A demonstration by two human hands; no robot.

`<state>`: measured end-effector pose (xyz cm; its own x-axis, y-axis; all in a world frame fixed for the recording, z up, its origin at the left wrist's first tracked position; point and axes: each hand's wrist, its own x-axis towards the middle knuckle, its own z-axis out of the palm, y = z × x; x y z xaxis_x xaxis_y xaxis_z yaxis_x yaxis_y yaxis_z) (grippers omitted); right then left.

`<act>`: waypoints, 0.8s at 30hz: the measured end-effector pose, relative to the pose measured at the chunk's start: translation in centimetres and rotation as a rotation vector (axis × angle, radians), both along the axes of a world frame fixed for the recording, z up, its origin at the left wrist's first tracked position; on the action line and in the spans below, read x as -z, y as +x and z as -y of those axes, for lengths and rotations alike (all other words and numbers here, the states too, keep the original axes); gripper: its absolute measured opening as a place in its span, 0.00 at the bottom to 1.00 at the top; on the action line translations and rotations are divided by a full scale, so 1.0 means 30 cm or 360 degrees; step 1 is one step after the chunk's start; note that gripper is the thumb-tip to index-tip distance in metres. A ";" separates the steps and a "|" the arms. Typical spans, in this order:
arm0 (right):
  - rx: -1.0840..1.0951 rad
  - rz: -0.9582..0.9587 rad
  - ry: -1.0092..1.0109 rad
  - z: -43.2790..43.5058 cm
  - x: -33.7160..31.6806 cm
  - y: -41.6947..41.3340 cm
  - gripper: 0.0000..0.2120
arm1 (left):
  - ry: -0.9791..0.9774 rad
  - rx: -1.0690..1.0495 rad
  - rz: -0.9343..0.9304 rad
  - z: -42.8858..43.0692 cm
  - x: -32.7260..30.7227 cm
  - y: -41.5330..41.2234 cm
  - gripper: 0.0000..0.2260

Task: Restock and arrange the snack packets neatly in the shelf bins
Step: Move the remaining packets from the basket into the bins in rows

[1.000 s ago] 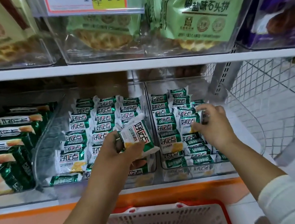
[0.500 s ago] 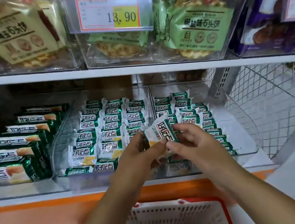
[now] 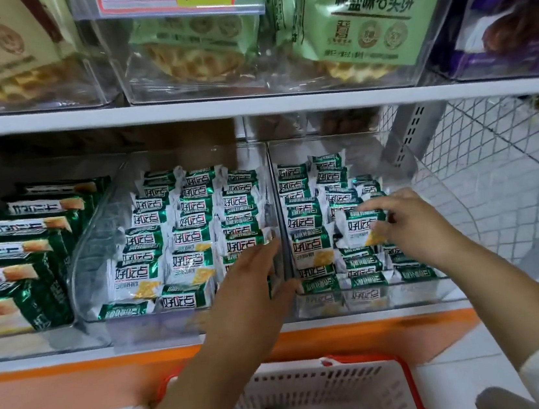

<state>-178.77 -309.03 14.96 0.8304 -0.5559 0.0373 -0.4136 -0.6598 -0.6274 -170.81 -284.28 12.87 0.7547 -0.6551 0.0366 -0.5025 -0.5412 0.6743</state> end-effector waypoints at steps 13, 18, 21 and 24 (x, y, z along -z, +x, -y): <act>0.0279 0.0153 -0.0162 -0.060 0.042 0.008 0.27 | -0.0213 -0.0002 0.0147 -0.033 0.015 -0.017 0.26; -0.0037 0.0748 0.0174 -0.313 -0.068 -0.168 0.08 | -0.0403 0.0094 0.0114 -0.179 0.054 -0.098 0.17; -0.0383 0.0355 0.0609 -0.488 0.067 -0.280 0.05 | -0.0183 0.0139 -0.0188 -0.288 0.181 -0.141 0.14; -0.0494 -0.0397 0.0663 -0.560 0.389 -0.338 0.10 | 0.0128 0.0020 -0.0408 -0.377 0.392 -0.164 0.16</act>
